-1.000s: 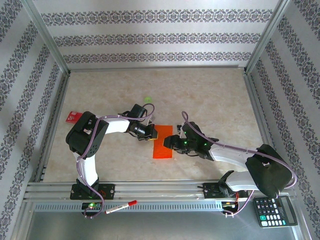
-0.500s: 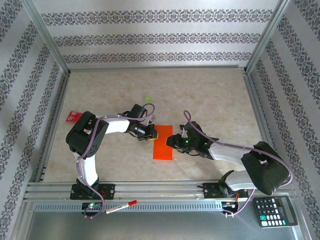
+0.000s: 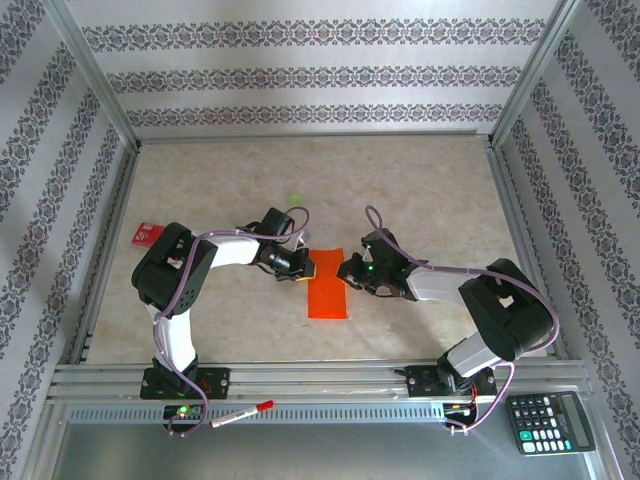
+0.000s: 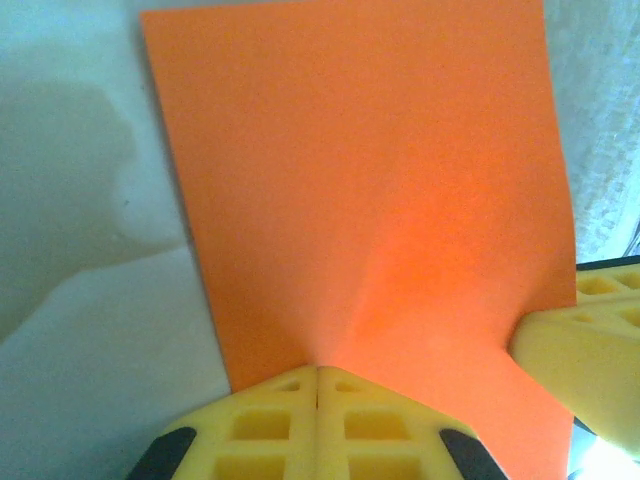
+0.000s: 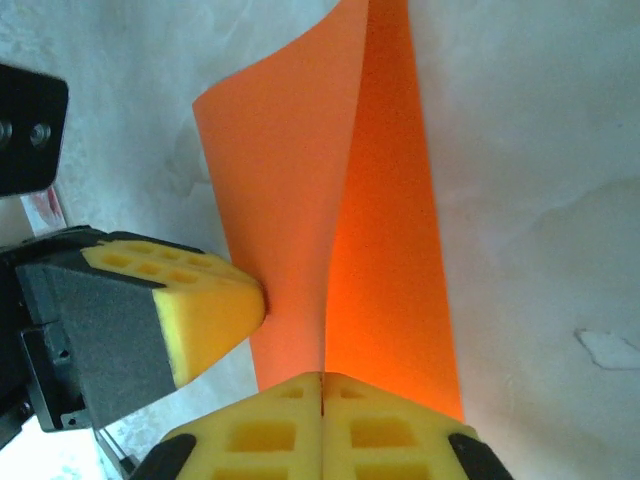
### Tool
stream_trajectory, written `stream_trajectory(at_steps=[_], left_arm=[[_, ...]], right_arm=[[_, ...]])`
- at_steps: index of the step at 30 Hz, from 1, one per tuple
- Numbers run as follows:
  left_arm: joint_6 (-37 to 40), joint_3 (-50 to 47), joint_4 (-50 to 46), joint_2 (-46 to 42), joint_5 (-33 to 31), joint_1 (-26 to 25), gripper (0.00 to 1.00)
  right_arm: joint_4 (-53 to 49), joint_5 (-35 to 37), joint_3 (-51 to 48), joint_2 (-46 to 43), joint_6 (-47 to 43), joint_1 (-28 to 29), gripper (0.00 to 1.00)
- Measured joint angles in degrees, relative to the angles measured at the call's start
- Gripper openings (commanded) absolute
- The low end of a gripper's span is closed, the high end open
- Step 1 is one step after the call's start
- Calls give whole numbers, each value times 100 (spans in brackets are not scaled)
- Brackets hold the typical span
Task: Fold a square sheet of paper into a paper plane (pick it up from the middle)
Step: Fold the triangle a second time at the center of the table.
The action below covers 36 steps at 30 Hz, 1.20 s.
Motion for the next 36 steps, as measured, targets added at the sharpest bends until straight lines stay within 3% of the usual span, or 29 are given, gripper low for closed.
stream_trajectory(at_steps=[8, 13, 16, 20, 28, 36], left_arm=[[-61, -26, -50, -243, -96, -11, 33], [-20, -686, 350, -1357, -372, -96, 50], [184, -1255, 702, -2212, -715, -533, 60], [734, -1714, 839, -2929, -1357, -1473, 72], [1786, -1821, 831, -2868, -2918, -2868, 74], [2312, -1478, 835, -2236, -3919, -3355, 67]], right_arm=[[-197, 20, 28, -2, 188, 2, 0], [-487, 57, 26, -79, 581, 2, 0], [-555, 59, 26, -212, 852, 2, 0], [-575, 57, 26, -256, 1145, 2, 0], [-586, 37, 26, -184, 1488, 2, 0], [-575, 15, 26, -103, 1633, 2, 0]])
